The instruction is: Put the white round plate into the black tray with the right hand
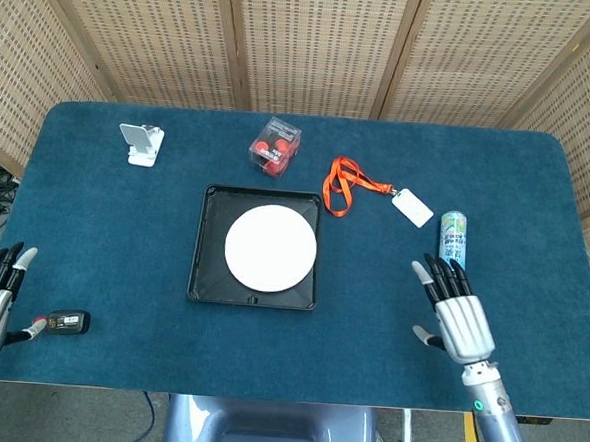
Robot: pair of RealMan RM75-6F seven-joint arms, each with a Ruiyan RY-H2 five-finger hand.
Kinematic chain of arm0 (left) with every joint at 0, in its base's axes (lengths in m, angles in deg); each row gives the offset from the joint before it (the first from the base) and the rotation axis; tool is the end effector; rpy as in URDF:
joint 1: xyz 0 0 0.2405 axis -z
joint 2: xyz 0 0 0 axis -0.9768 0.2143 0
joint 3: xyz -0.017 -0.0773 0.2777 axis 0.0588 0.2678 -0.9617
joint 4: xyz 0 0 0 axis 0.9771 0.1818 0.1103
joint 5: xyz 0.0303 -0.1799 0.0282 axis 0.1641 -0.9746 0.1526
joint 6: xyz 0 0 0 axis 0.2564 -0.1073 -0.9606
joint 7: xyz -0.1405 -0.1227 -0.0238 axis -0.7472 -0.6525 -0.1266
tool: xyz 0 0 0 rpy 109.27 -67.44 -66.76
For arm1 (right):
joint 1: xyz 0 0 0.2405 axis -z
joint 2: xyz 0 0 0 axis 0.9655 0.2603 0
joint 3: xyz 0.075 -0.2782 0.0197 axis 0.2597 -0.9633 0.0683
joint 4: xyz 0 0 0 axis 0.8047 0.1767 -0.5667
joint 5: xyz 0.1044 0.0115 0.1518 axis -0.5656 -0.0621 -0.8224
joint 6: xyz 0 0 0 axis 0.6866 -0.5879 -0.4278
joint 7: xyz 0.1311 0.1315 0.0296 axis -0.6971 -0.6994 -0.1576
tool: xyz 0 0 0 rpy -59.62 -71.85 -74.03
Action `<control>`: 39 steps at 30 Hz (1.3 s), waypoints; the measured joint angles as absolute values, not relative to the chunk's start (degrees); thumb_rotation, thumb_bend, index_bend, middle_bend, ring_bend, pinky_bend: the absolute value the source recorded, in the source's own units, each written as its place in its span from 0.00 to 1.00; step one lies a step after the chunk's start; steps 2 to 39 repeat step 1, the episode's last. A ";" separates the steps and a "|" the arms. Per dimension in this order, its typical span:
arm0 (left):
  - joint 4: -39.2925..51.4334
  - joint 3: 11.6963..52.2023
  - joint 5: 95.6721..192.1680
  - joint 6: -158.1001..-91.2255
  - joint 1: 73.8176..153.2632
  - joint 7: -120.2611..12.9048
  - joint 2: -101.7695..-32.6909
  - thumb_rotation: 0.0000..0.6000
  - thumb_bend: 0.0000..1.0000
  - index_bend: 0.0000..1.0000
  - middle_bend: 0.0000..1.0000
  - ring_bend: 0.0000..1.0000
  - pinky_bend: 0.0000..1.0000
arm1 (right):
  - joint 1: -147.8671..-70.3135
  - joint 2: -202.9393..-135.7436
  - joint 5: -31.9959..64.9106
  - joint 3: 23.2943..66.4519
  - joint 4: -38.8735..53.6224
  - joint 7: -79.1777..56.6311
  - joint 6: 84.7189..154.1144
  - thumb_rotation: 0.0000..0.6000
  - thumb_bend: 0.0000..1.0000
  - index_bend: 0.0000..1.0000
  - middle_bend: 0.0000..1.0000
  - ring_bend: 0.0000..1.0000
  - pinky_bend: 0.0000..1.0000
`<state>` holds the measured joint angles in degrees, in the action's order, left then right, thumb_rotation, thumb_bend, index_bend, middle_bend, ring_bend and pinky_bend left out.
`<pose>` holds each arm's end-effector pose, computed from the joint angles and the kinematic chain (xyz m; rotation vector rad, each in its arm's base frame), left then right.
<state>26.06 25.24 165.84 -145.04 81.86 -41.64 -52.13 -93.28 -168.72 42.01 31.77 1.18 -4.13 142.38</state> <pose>-0.3393 0.2168 0.1699 -1.4100 -0.8475 -0.7409 -0.2753 -0.2789 0.0838 1.6030 -0.7793 1.0753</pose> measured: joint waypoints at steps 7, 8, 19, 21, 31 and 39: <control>26.08 25.17 166.03 -145.23 81.79 -41.27 -52.20 1.00 0.00 0.00 0.00 0.00 0.00 | -91.97 -167.63 42.11 30.92 0.66 -4.31 142.87 1.00 0.00 0.01 0.00 0.00 0.00; 26.08 25.17 166.03 -145.23 81.79 -41.27 -52.20 1.00 0.00 0.00 0.00 0.00 0.00 | -91.97 -167.63 42.11 30.92 0.66 -4.31 142.87 1.00 0.00 0.01 0.00 0.00 0.00; 26.08 25.17 166.03 -145.23 81.79 -41.27 -52.20 1.00 0.00 0.00 0.00 0.00 0.00 | -91.97 -167.63 42.11 30.92 0.66 -4.31 142.87 1.00 0.00 0.01 0.00 0.00 0.00; 26.08 25.17 166.03 -145.23 81.79 -41.27 -52.20 1.00 0.00 0.00 0.00 0.00 0.00 | -91.97 -167.63 42.11 30.92 0.66 -4.31 142.87 1.00 0.00 0.01 0.00 0.00 0.00; 26.08 25.17 166.03 -145.23 81.79 -41.27 -52.20 1.00 0.00 0.00 0.00 0.00 0.00 | -91.97 -167.63 42.11 30.92 0.66 -4.31 142.87 1.00 0.00 0.01 0.00 0.00 0.00; 26.08 25.17 166.03 -145.23 81.79 -41.27 -52.20 1.00 0.00 0.00 0.00 0.00 0.00 | -91.97 -167.63 42.11 30.92 0.66 -4.31 142.87 1.00 0.00 0.01 0.00 0.00 0.00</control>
